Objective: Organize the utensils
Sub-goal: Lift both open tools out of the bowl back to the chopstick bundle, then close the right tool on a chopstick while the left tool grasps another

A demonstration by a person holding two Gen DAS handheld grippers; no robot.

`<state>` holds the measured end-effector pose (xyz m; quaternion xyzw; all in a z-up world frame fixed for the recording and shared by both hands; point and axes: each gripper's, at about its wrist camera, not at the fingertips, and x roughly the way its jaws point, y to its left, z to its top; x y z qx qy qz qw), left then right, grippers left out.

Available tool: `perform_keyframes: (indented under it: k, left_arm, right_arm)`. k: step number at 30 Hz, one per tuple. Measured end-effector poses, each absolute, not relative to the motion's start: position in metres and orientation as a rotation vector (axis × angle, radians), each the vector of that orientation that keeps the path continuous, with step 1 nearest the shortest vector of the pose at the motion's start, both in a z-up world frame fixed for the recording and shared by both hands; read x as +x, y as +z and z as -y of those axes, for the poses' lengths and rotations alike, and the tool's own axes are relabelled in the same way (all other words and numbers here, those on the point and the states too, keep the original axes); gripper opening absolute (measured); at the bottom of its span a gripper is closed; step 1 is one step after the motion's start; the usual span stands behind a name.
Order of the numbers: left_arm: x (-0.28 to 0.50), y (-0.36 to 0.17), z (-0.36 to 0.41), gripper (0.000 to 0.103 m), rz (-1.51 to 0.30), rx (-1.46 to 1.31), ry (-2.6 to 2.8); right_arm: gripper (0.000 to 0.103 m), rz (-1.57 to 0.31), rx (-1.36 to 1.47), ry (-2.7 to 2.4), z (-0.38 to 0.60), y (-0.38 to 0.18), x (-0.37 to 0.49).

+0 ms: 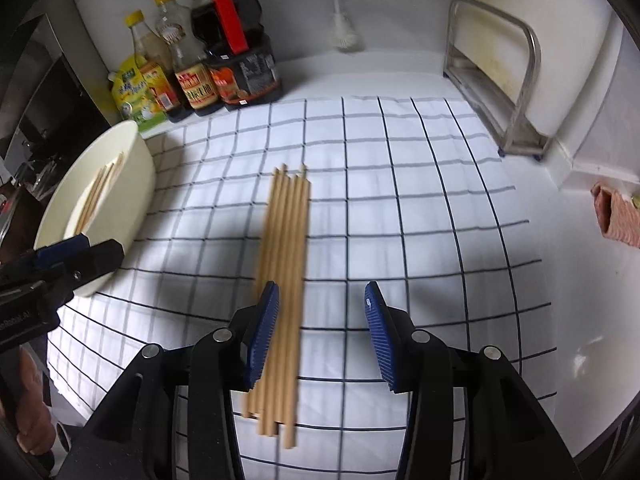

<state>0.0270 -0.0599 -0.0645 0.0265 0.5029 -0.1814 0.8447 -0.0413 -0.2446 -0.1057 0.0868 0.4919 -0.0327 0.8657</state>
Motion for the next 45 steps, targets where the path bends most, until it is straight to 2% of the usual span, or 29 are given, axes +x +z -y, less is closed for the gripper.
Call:
perform_keyframes:
  k: [2, 16, 27, 45]
  left_arm:
    - [0.027, -0.07, 0.066, 0.082, -1.064, 0.064, -0.377]
    - [0.022, -0.113, 0.086, 0.082, -1.129, 0.095, -0.366]
    - [0.023, -0.123, 0.093, 0.082, -1.141, 0.088, -0.352]
    - [0.019, -0.143, 0.123, 0.082, -1.172, 0.099, -0.358]
  right_arm:
    - [0.043, -1.039, 0.176, -0.065, 0.247, -0.114, -0.041]
    - [0.043, -1.075, 0.141, -0.014, 0.238, -0.151, -0.034]
    - [0.043, -1.069, 0.052, -0.011, 0.23, -0.152, -0.04]
    - [0.043, -1.05, 0.088, -0.079, 0.275, -0.153, -0.048]
